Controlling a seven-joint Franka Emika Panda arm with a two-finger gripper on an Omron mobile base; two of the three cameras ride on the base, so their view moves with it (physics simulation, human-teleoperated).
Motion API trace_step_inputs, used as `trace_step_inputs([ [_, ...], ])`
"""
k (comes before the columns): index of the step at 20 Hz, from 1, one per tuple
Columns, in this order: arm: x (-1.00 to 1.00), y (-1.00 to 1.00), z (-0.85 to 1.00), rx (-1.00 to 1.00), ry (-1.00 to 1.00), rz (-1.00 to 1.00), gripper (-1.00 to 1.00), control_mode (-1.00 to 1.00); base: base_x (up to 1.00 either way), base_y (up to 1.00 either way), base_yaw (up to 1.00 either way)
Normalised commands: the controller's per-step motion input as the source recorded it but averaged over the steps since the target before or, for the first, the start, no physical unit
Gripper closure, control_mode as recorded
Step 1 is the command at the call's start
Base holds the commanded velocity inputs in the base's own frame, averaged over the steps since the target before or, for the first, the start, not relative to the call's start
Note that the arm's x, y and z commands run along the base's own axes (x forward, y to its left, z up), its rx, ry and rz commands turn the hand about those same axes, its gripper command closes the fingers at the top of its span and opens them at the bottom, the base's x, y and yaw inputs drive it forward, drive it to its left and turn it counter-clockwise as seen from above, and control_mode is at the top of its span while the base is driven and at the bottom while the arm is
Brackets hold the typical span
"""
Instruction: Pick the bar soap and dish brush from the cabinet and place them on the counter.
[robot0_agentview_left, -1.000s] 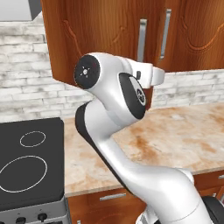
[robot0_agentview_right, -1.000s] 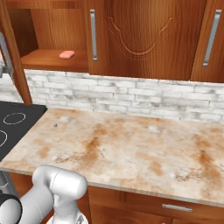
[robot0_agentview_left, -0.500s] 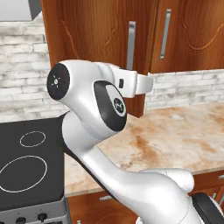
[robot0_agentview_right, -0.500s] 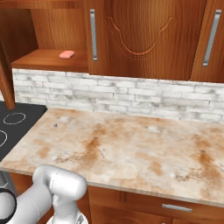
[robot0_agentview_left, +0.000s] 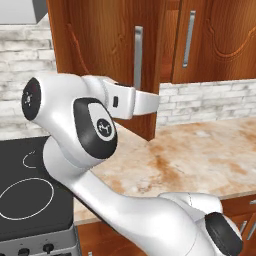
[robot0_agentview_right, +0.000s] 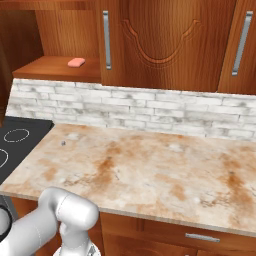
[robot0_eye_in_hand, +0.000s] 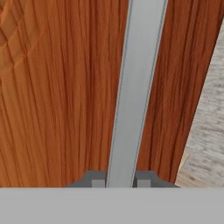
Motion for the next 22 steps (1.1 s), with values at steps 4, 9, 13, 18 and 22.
trace_step_inputs([
  [4,-0.03,0.41,-0.16,-0.01,0.0,-0.09,1.0,-1.0,0.0,0.0,0.0],
  [9,-0.02,0.38,-0.13,0.0,-0.01,-0.09,-1.0,-1.0,0.0,0.0,0.0],
  [13,-0.13,0.16,-0.03,0.0,0.0,-0.06,-1.0,-1.0,0.0,0.0,0.0],
  [18,-0.33,0.01,0.0,0.0,0.0,-0.04,-1.0,-1.0,0.0,0.0,0.0],
  [22,-0.5,-0.07,-0.02,0.0,0.0,0.01,-1.0,-1.0,0.0,0.0,0.0],
])
